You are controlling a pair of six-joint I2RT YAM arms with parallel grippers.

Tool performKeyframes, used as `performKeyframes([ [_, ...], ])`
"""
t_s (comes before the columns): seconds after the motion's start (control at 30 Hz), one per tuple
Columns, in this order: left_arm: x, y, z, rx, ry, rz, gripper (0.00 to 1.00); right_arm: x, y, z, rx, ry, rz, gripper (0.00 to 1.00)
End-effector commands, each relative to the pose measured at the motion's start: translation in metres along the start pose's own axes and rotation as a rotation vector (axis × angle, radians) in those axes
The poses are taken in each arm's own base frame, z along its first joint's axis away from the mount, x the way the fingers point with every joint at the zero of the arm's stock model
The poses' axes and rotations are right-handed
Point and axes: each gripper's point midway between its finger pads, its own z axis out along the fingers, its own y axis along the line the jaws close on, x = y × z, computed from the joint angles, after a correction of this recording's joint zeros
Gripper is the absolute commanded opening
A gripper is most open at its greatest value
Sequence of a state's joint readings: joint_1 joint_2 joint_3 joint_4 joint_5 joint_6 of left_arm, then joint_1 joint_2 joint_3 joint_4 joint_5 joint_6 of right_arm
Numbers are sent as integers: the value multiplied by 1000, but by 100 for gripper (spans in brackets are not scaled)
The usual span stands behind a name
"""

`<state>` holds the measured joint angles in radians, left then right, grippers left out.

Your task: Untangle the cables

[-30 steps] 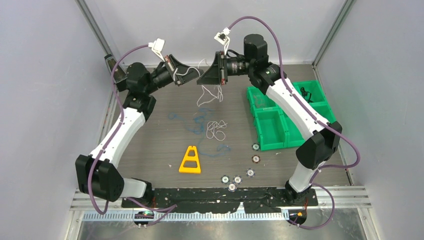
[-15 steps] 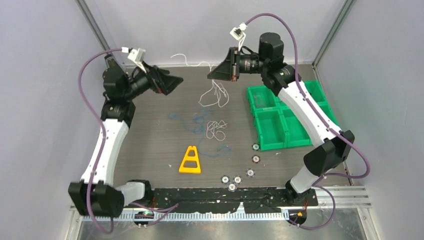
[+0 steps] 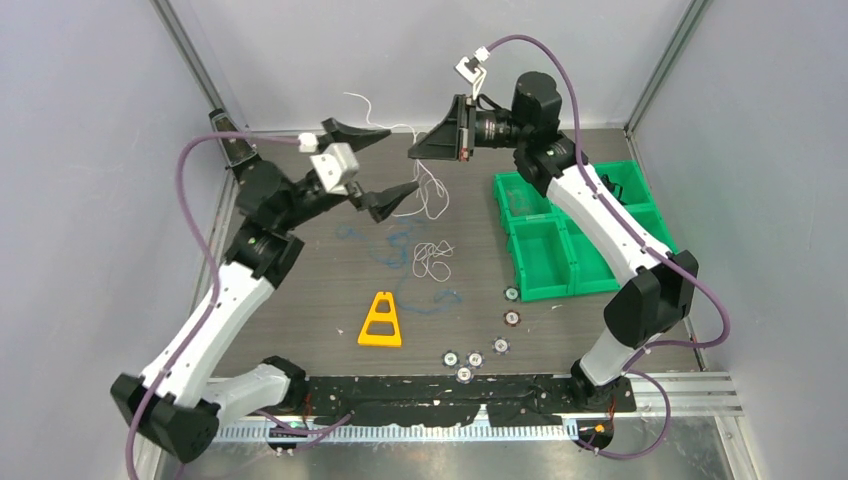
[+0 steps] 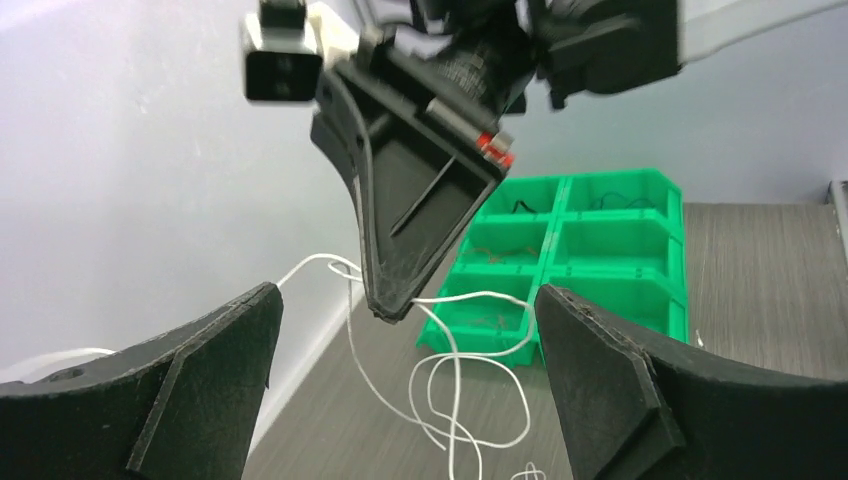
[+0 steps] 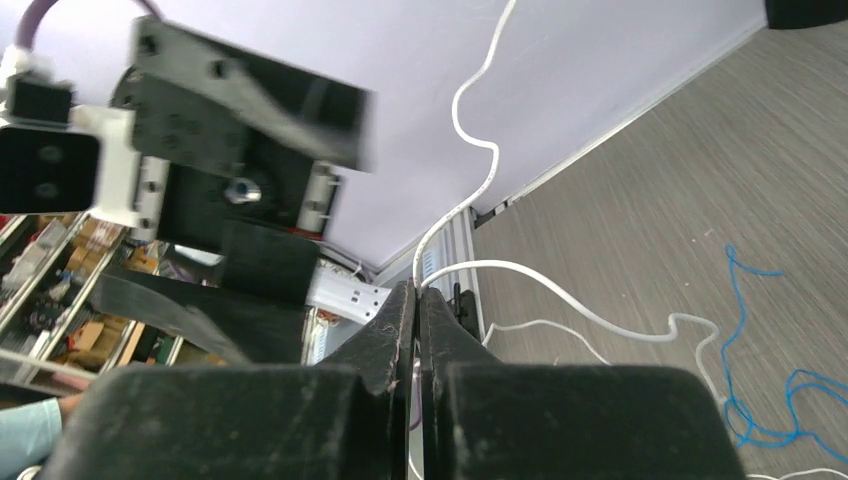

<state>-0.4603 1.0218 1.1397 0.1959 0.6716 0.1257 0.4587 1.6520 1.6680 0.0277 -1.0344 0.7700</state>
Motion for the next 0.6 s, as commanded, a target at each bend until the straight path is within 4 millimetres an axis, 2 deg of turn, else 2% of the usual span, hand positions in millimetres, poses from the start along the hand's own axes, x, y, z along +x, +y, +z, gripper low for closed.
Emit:
performKeyframes([
  [0.0,-6,16,25,-27,-58,98,100,2,42,0,-110,18,-95,5],
  [0.23,15,18,38,-30,-34,98,99,10,63,3,-148,41,-137,5],
  [0.37,26,18,38,-32,-10,110,95,13,69,3,-162,52,-140,5],
  [0.47,30,19,31,-58,11,148,98,13,69,2,-163,54,-138,6],
  [0.57,39,11,16,-55,71,157,99,10,69,0,-156,44,-137,6],
])
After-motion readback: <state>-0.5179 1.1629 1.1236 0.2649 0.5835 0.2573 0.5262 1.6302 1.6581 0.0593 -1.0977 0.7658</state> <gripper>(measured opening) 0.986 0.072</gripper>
